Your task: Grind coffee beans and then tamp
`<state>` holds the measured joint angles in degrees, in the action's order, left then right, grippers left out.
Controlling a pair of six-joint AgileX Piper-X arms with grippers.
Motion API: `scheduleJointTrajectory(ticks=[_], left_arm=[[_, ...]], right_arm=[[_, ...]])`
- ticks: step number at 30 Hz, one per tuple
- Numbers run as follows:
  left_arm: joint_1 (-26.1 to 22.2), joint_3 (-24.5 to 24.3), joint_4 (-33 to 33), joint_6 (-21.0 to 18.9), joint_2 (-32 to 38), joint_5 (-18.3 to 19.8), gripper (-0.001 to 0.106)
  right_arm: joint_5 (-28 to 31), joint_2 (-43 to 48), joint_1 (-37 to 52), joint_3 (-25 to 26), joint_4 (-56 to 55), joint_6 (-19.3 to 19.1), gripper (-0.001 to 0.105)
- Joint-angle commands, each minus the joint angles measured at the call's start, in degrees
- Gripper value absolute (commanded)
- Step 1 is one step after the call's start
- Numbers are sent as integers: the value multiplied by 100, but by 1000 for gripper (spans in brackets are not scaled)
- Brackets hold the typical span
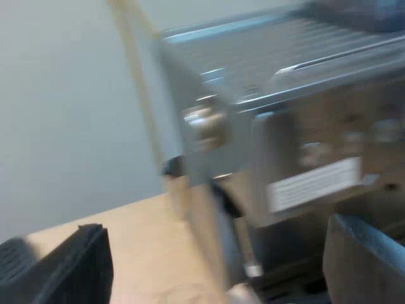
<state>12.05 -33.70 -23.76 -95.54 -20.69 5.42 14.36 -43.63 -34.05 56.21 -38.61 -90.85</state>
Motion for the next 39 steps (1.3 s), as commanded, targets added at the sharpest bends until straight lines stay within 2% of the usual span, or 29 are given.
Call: scheduleJointTrajectory(ticks=[1,3,7,11,15,17,20,22,26,29,35,39], left_arm=[[-342,-57,55,-65,6,272,70],[-524,-57,55,-173,6,480,70],[-673,-57,55,-471,6,603,70],[-672,-117,-10,-492,6,772,70],[-672,-269,-171,-492,33,771,70],[-672,-357,-213,-492,106,771,70],[-672,-395,-214,-492,306,771,70],[-672,-393,-276,-492,467,759,70],[-672,-393,-826,-468,881,510,70],[-672,-393,-1197,-454,1205,507,70],[-672,-393,-1533,-454,1706,507,70],[-672,-393,-1914,-454,2326,507,70]], right_arm=[[-66,153,352,68,-305,-72,54],[-82,224,601,68,-451,-98,54],[-108,456,1301,68,-666,-264,54],[-385,637,2092,68,-717,-444,54],[-673,832,2676,68,-717,-546,54],[-721,1001,2902,68,-717,-719,54],[-734,1299,2988,68,-717,-1103,54],[-734,1497,2986,68,-732,-1178,54],[-734,2048,2986,68,-744,-1184,54],[-734,2464,2986,68,-864,-1184,54],[-734,3062,2986,52,-1295,-1184,54],[-734,3587,2986,35,-1586,-1204,54]])
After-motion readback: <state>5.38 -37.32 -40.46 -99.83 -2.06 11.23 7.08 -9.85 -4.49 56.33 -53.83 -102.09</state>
